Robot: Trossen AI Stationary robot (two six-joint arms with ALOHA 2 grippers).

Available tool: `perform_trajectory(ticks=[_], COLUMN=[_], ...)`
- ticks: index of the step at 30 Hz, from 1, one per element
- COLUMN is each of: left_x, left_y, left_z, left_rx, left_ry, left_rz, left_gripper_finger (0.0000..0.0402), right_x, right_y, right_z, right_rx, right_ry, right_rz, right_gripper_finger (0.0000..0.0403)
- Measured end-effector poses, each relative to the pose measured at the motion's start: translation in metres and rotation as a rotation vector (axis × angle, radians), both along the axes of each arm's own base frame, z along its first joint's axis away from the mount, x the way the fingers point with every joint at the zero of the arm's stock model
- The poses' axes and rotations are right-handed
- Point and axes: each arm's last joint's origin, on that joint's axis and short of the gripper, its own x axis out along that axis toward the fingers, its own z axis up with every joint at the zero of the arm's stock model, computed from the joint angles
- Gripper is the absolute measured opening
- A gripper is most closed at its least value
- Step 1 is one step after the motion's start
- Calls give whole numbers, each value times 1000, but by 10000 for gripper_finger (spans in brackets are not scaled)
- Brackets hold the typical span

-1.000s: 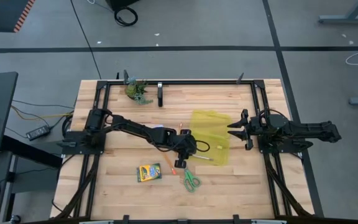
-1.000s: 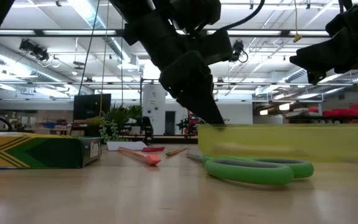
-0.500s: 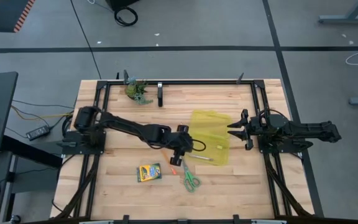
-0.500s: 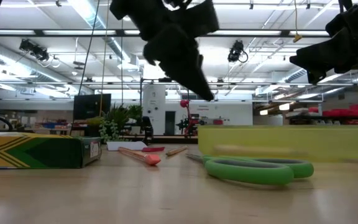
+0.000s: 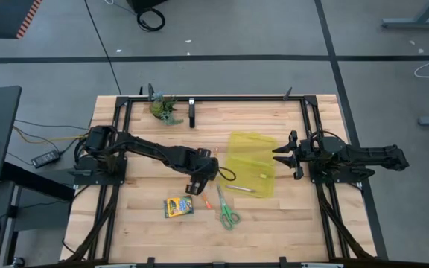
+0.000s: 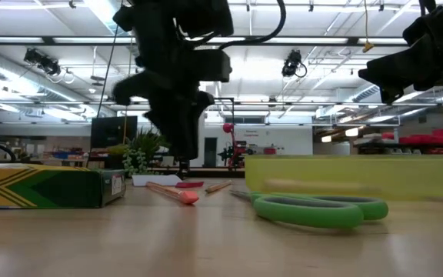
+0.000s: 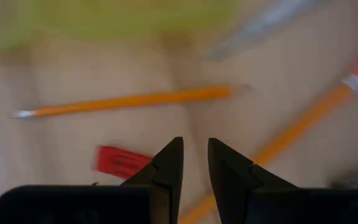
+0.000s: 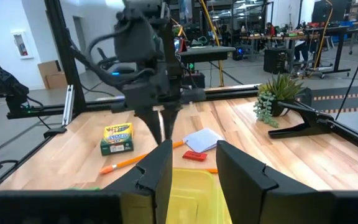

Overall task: Pack school essentials
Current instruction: Put the bottom orange pencil into the yellow supply box

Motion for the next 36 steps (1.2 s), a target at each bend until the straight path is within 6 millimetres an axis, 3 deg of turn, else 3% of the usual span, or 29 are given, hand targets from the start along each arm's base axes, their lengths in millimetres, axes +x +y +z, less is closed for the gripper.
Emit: perform_trajectory(ticks=[6, 10, 16, 27, 36], left_x=[-3, -1, 6, 7, 11], left_y=[-6, -10, -21, -37, -47], left_z=[-1, -5, -20, -25, -43], left_rx=[-129, -123, -180, -152, -101], left_ry=[45, 33, 27, 3, 17], left_rz=[-143, -199, -323, -456, -522], left_gripper_finger=[89, 97, 117, 121, 115], right_x=[0, 0, 0, 1, 1], right_y=[0, 0, 0, 0, 0], right_z=[0, 0, 0, -1, -1], right_rx=[0, 0, 0, 0, 0], right_ry=[0, 0, 1, 12, 18], right_rz=[0, 0, 0, 1, 3], right_gripper_finger=[131, 131, 131, 131, 131])
